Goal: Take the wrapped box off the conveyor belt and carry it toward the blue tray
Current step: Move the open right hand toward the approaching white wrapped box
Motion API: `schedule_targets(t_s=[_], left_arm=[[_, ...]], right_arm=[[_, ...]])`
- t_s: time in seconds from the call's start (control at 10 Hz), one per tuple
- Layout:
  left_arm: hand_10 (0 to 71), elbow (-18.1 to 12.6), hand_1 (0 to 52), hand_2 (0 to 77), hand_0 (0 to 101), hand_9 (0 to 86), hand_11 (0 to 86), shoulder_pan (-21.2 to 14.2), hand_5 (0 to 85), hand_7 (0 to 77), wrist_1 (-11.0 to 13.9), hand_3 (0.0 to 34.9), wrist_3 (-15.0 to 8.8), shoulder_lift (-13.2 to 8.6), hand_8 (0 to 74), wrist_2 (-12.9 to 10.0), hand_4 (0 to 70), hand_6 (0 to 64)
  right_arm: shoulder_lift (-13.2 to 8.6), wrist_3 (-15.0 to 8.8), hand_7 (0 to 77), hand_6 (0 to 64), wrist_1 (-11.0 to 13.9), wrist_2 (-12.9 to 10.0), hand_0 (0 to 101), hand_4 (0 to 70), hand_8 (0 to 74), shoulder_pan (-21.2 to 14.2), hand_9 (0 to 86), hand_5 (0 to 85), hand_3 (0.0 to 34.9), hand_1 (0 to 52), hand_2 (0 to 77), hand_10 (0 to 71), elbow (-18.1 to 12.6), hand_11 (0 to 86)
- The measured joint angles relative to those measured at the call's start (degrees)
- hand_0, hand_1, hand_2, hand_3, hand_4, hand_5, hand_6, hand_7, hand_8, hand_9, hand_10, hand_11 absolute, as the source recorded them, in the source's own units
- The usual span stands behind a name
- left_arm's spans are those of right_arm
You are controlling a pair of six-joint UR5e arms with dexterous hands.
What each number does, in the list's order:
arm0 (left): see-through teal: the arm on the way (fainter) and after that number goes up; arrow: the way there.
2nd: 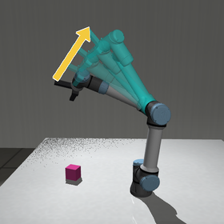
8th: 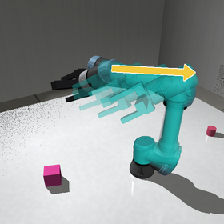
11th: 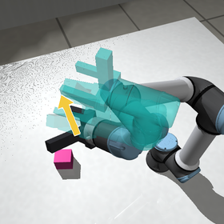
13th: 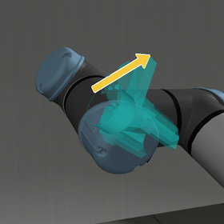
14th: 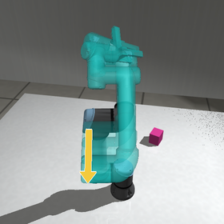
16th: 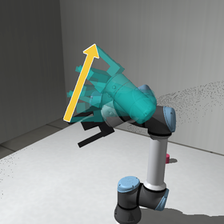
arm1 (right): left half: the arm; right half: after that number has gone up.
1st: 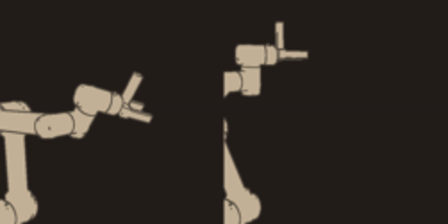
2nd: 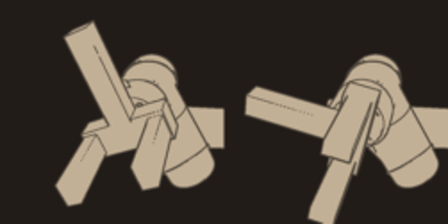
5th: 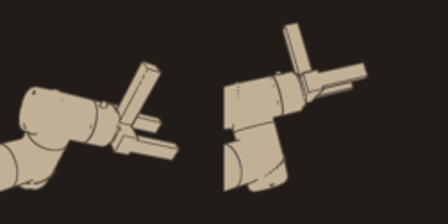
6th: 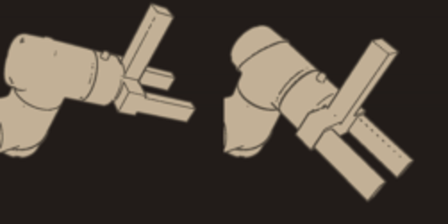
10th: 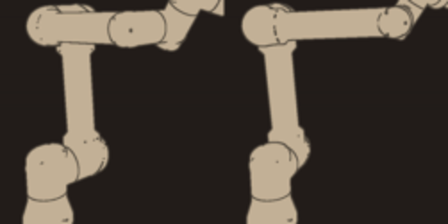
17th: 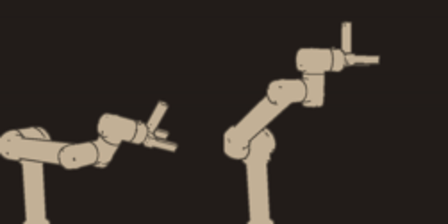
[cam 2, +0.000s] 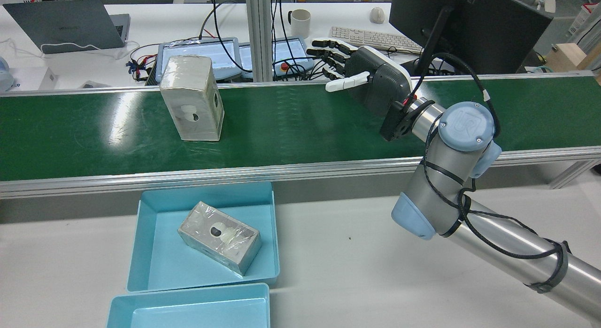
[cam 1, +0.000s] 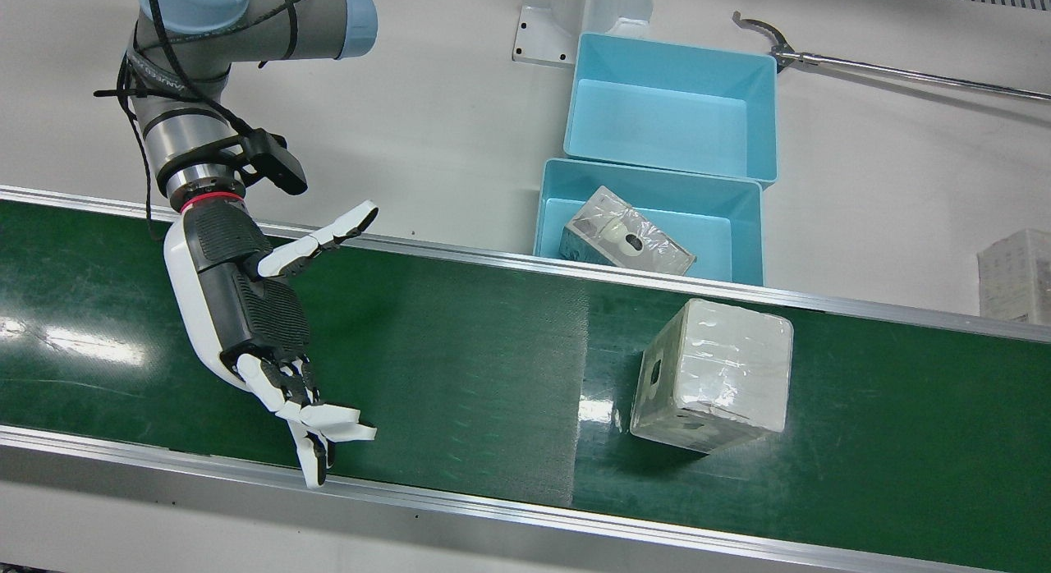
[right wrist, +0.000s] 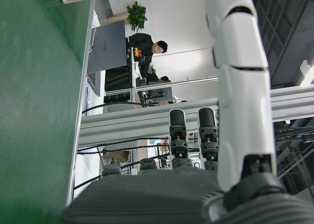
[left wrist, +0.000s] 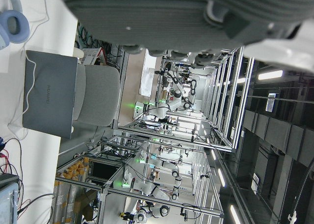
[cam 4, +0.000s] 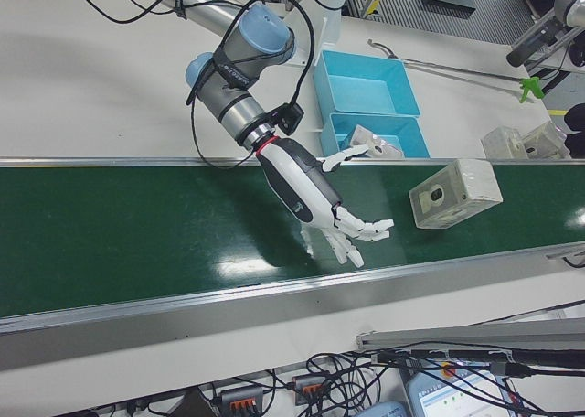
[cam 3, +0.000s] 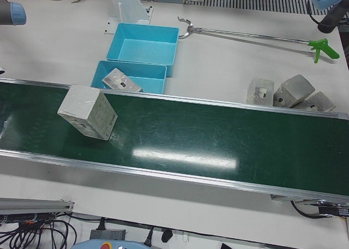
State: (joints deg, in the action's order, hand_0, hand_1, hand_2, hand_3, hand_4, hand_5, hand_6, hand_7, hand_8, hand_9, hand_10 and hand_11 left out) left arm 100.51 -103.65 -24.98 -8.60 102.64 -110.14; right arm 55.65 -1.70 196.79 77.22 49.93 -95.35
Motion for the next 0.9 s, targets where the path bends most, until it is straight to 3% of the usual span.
schedule_targets(t_s=[0.2, 0.5, 0.7, 0.9], left_arm=[[0.5, 0.0, 0.0, 1.1, 0, 0.0, 0.0, 0.0, 1.1, 0.5, 0.0, 0.0, 0.0, 0.0, 0.0, 0.0, 0.0, 0.0], [0.0, 0.0, 0.0, 0.5, 0, 0.0, 0.0, 0.0, 1.1, 0.0, 0.0, 0.0, 0.0, 0.0, 0.0, 0.0, 0.0, 0.0], [0.5, 0.0, 0.0, 0.5, 0, 0.0, 0.0, 0.0, 1.1, 0.0, 0.0, 0.0, 0.0, 0.0, 0.0, 0.0, 0.0, 0.0], [0.0, 0.0, 0.0, 0.5, 0, 0.0, 0.0, 0.0, 1.1, 0.0, 0.0, 0.0, 0.0, 0.0, 0.0, 0.0, 0.0, 0.0]], right_arm=[[0.7, -0.6, 22.4, 4.4, -0.3, 0.0, 50, 11.5, 0.0, 0.1, 5.4, 26.7, 13.7, 16.4, 12.0, 0.0, -0.1, 1.6], [2.8, -2.9, 19.1, 3.8, -4.0, -0.4, 50, 9.3, 0.0, 0.2, 5.4, 26.7, 14.3, 16.4, 11.4, 0.0, 0.1, 1.6], [3.6, -4.0, 18.5, 2.2, -6.8, -0.8, 49, 7.6, 0.0, 0.1, 4.9, 25.6, 9.8, 14.2, 11.4, 0.0, 0.1, 1.6], [3.7, -4.3, 20.2, 3.8, -7.4, -1.1, 49, 9.3, 0.0, -0.1, 4.9, 26.7, 9.8, 16.4, 13.1, 0.0, -0.1, 1.6]])
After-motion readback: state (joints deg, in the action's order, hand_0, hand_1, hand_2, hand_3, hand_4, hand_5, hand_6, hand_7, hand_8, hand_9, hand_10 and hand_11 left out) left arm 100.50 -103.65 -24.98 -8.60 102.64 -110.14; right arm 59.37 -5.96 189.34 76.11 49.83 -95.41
